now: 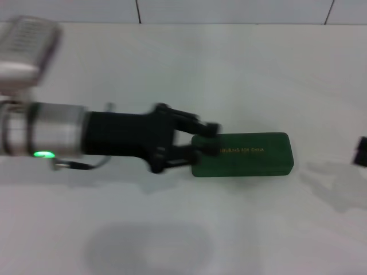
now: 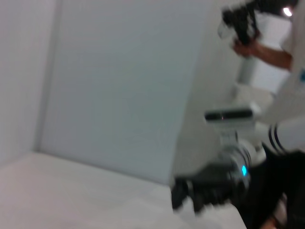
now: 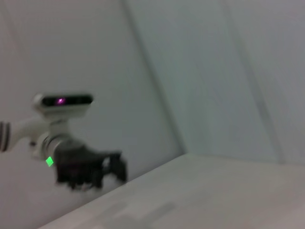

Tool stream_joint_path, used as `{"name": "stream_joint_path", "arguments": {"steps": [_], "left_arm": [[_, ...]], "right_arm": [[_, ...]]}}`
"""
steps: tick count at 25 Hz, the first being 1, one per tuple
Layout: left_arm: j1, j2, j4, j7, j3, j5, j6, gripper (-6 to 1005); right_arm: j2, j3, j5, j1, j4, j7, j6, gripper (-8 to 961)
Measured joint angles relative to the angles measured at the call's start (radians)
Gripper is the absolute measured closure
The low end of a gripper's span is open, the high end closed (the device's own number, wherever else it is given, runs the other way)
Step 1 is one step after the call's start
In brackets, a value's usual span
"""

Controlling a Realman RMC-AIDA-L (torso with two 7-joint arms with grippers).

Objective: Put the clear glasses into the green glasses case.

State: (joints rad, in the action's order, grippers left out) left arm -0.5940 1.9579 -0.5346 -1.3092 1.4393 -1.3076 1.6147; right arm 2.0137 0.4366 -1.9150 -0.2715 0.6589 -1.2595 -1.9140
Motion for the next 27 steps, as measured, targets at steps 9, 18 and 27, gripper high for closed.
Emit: {"name": "stream_joint_path", "arguments": {"steps": [9,18,27], "left_arm": [[0.117,-0.075,-0.019,-0.112,-0.221,-0.056,0.198,491],[0.172,-0.065,-0.084,-0.1,-0.247,-0.149,0.215,260],[0.178,-0.064,-0.084,-0.097,-0.255,-0.15,0.217,182]], "right_arm": [[0.015,0.152,0.018,-0.173,-0.191,0.003,0.047,540],[0.014,0.305,0.128,-0.27,-0.216,0.003,0.039,209],[0.014,0.391,0.191,-0.267,-0.21,0.001,0.039,64]]}}
